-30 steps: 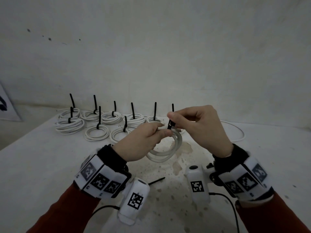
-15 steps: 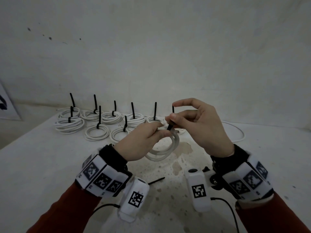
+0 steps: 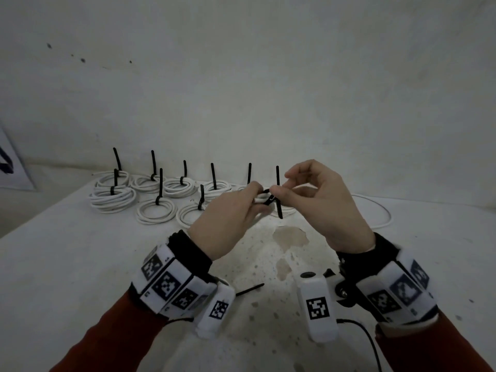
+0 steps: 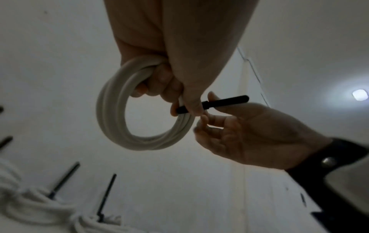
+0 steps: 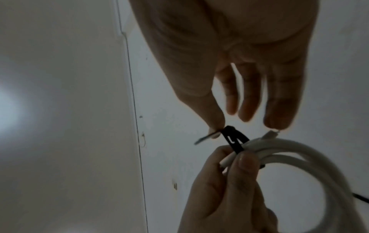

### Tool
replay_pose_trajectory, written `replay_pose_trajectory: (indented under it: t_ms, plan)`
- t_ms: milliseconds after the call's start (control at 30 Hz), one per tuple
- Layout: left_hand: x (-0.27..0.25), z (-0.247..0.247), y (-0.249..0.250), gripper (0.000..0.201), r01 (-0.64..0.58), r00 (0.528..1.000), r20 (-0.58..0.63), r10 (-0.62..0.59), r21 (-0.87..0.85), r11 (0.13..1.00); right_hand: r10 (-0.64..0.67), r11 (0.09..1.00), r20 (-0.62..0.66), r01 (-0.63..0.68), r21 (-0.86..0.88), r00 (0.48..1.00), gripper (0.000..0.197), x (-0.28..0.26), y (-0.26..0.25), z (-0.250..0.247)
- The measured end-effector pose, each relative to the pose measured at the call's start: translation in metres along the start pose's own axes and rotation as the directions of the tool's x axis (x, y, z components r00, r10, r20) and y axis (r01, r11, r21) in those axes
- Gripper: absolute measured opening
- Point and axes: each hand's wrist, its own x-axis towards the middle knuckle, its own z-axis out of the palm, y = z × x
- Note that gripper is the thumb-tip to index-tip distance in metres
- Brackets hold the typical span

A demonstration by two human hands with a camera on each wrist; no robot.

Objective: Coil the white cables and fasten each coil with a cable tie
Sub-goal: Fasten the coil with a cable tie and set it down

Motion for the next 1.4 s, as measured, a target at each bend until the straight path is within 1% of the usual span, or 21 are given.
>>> replay_pose_trajectory:
  t_ms: [33,67,100,133,167,233,300,367,467,533,633,700,833,933,1000,1067,1167,1267,1400]
  plan:
    - [0.002,0.000,-0.002,0.038,0.010,1.000,-0.029,-0.007,0.085,0.996,0.061,0.997,0.033,-0.060,-0.041,0.998,0.021,-0.001,-0.001,0.002]
    - [0.002,-0.001,-0.003,0.036,0.010,0.998,-0.067,0.001,0.157,0.988,0.133,0.990,0.080,-0.129,-0.049,0.988,0.025,-0.003,-0.003,0.004]
    - [0.003,-0.003,-0.003,0.036,-0.001,0.995,-0.101,0.023,0.214,0.977,0.201,0.980,0.134,-0.199,-0.029,0.970,0.030,-0.003,-0.004,0.005]
    - [0.003,-0.005,-0.004,0.037,-0.028,0.992,-0.108,0.058,0.266,0.963,0.255,0.965,0.185,-0.262,0.017,0.949,0.034,-0.003,-0.005,0.006]
    - [0.003,-0.006,-0.004,0.036,-0.054,0.991,-0.103,0.087,0.293,0.955,0.291,0.945,0.230,-0.317,0.085,0.929,0.035,-0.003,-0.006,0.006]
    - [0.003,-0.006,-0.006,0.032,-0.088,0.984,-0.119,0.131,0.310,0.947,0.324,0.890,0.296,-0.396,0.225,0.898,0.039,-0.002,-0.007,0.005]
    - [0.003,-0.004,-0.010,0.034,-0.087,0.982,-0.130,0.135,0.322,0.943,0.339,0.846,0.321,-0.436,0.308,0.884,0.038,-0.002,-0.008,0.004]
    - [0.002,-0.003,-0.013,0.036,-0.081,0.981,-0.143,0.132,0.319,0.944,0.342,0.811,0.321,-0.450,0.374,0.883,0.028,-0.003,-0.007,0.006]
    - [0.001,-0.003,-0.012,0.045,-0.061,0.985,-0.140,0.100,0.261,0.963,0.357,0.771,0.300,-0.461,0.440,0.885,0.020,-0.004,-0.008,0.009]
    - [0.002,-0.003,-0.013,0.044,-0.037,0.986,-0.153,0.063,0.169,0.985,0.361,0.751,0.294,-0.463,0.472,0.885,0.018,-0.004,-0.008,0.010]
    - [0.001,-0.008,-0.014,0.043,-0.028,0.979,-0.205,0.020,-0.038,0.999,0.362,0.743,0.291,-0.463,0.483,0.885,0.020,-0.004,-0.007,0.012]
    - [0.001,-0.009,-0.015,0.041,-0.002,0.970,-0.240,-0.031,-0.139,0.990,0.354,0.738,0.305,-0.464,0.490,0.884,0.023,-0.004,-0.007,0.013]
    - [0.001,-0.008,-0.015,0.032,0.047,0.960,-0.250,-0.125,-0.296,0.954,0.333,0.715,0.357,-0.480,0.508,0.873,0.020,-0.005,-0.009,0.014]
    - [0.001,-0.009,-0.015,0.034,0.069,0.958,-0.234,-0.167,-0.379,0.923,0.314,0.738,0.385,-0.478,0.476,0.868,0.024,-0.008,-0.008,0.016]
    - [0.001,-0.010,-0.015,0.035,0.062,0.958,-0.238,-0.159,-0.367,0.928,0.311,0.778,0.388,-0.467,0.420,0.867,0.024,-0.009,-0.008,0.017]
    - [0.001,-0.011,-0.015,0.035,0.036,0.956,-0.266,-0.122,-0.306,0.951,0.327,0.811,0.381,-0.464,0.356,0.865,0.022,-0.010,-0.008,0.017]
    - [0.001,-0.008,-0.015,0.038,-0.002,0.959,-0.279,-0.050,-0.183,0.983,0.337,0.823,0.378,-0.465,0.327,0.862,0.021,-0.009,-0.007,0.019]
    - [0.001,-0.004,-0.014,0.042,-0.036,0.961,-0.275,0.000,-0.126,0.991,0.321,0.790,0.390,-0.471,0.392,0.863,0.028,-0.008,-0.007,0.021]
    - [0.001,-0.004,-0.015,0.041,-0.072,0.957,-0.288,0.037,-0.112,0.991,0.305,0.724,0.405,-0.486,0.489,0.862,0.026,-0.009,-0.006,0.024]
